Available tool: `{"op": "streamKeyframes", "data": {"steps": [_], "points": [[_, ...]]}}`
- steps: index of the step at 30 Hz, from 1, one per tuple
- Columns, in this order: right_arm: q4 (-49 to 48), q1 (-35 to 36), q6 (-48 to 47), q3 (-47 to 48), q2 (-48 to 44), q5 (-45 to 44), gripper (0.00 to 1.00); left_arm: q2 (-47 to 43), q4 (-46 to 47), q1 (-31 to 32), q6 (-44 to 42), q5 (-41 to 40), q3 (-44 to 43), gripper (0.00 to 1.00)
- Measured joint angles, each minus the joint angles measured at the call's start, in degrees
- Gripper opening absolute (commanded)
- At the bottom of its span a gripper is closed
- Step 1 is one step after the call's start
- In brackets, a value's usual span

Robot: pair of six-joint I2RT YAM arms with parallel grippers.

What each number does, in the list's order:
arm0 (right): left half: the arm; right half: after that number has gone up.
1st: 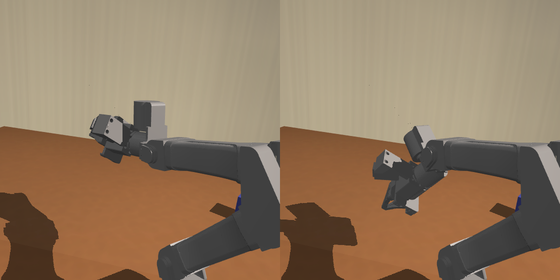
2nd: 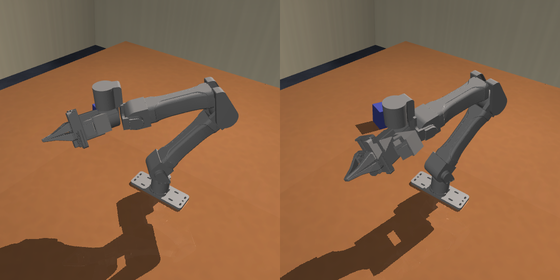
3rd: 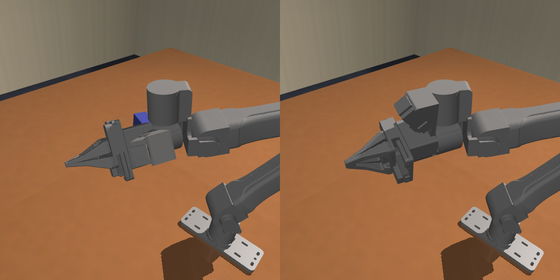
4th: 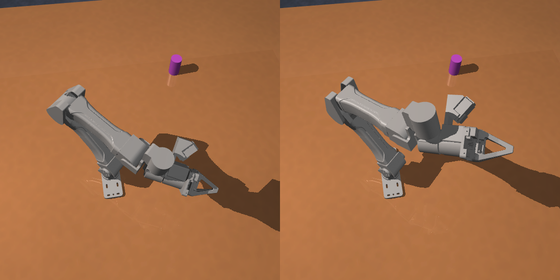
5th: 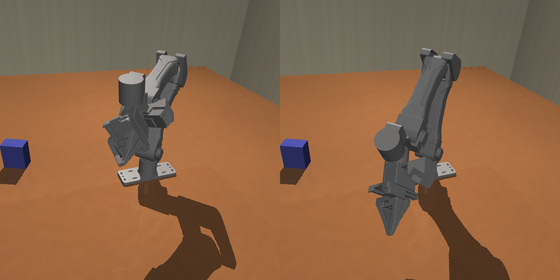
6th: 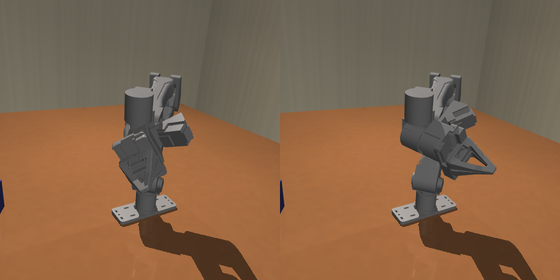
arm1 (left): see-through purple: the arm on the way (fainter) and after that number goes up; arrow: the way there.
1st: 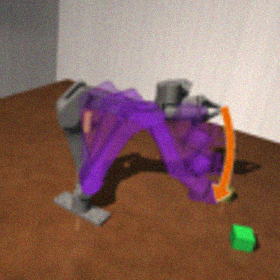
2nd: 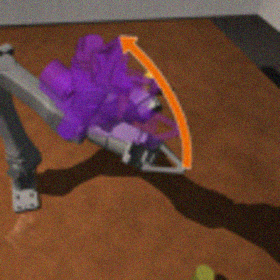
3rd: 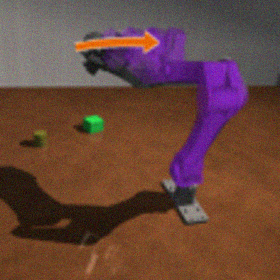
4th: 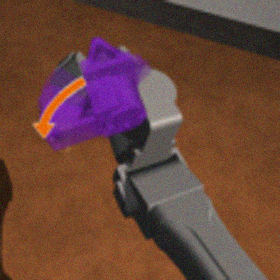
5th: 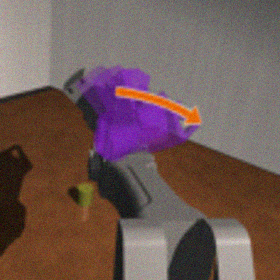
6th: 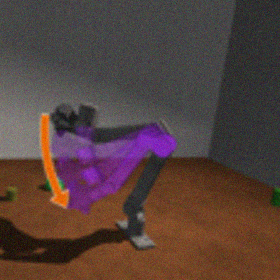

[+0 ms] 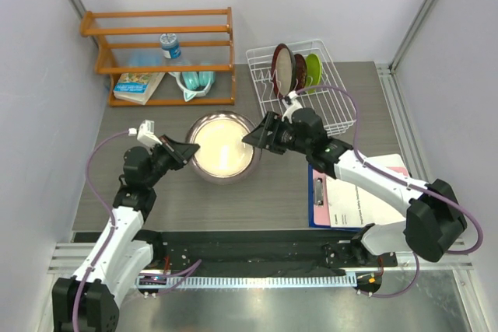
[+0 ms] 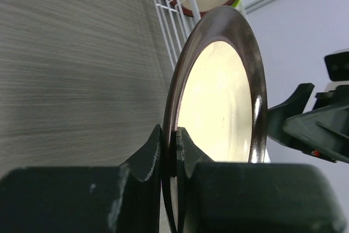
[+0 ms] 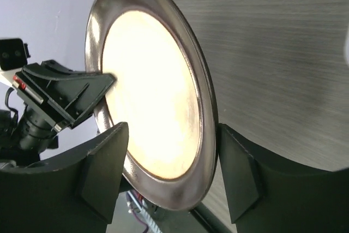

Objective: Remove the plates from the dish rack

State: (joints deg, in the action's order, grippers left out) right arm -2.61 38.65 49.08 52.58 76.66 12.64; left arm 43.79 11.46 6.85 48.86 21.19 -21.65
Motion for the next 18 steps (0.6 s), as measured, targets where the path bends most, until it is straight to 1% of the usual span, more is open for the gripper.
{"op": "streamKeyframes", "data": {"steps": [4,6,12,14,18], "points": [[0.0,-2.5,-0.4,0.0,0.0,-0.4,0.73,-0.1,-5.6,0.0,-2.3,-3.2,-2.0,0.0],[-0.4,-4.1,-0.9,0.0,-0.6,-1.0,0.73,0.8,-9.6,0.1,-5.8,-6.4,-3.2,0.0],[1.4,-6.7,-3.6,0.0,-4.5,-3.1,0.74,3.3,-20.1,-0.2,-9.2,-14.6,-3.7,0.0],[1.8,-7.1,-4.5,0.0,-5.4,-3.5,0.74,3.3,-21.8,-0.3,-9.6,-16.3,-3.7,0.0],[1.9,-8.0,-5.5,0.0,-5.8,-3.6,0.74,3.3,-22.0,-0.6,-10.1,-18.4,-3.1,0.0]]}}
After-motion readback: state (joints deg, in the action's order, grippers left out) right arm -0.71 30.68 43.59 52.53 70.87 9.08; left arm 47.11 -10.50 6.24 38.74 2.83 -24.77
